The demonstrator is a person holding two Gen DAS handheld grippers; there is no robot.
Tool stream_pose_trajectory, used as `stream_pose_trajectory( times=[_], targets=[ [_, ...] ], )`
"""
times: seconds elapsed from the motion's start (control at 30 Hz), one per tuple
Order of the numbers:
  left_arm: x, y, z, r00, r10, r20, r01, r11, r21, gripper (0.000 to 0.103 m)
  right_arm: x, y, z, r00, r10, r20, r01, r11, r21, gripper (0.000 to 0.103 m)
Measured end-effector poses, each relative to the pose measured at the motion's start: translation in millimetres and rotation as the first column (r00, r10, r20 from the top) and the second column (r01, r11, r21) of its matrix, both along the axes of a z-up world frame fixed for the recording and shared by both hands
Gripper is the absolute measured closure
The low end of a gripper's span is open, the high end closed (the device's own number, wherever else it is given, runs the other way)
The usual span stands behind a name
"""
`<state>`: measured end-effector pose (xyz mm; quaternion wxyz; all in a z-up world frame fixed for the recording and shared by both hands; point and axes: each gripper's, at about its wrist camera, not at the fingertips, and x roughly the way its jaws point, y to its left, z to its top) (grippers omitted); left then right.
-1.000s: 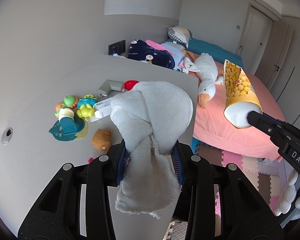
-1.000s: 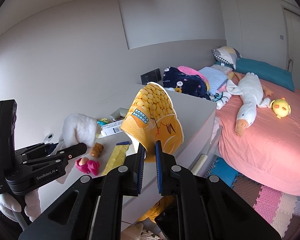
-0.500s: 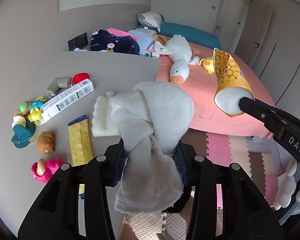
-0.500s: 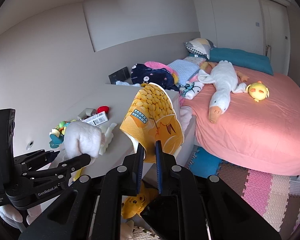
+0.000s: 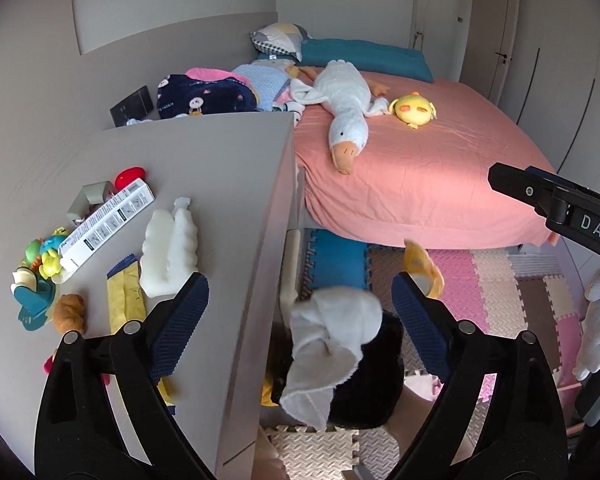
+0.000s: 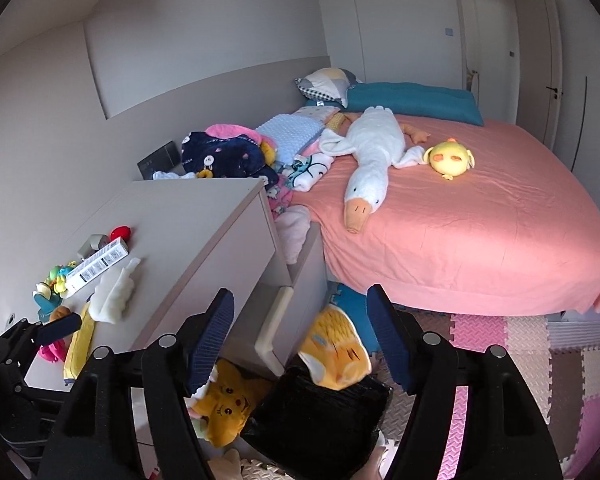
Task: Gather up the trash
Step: 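Move both open tools back over the desk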
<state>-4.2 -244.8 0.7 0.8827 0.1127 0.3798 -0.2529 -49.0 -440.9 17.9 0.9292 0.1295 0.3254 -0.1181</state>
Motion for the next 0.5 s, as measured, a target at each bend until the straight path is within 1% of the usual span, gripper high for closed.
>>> stream_pose_trajectory(
  times=[0.1,0.2,0.5],
  targets=[
    [6.5,13.0,4.5,0.999,0.032,-0.012,-0.033,0.999,-0.024,0.013,1.0,-2.3,-3.1,1.0,0.001,-0.001,-0.001,1.0,0.021,0.033],
    [9.4,24.7,5.4,0.998,0.06,-0.009,-0.06,0.998,-0.025,0.013,4.4,2.1,-5.8,1.0,0.016,-0.006,-0.016,1.0,0.026,0.033],
    [14.4,59.5,2.0,0.993,0.12,-0.021,-0.12,0.992,-0.026,0.013,21.6,38.6,-11.6,0.996,0.083,-0.028,-0.082,0.996,0.026,0.034]
  ],
)
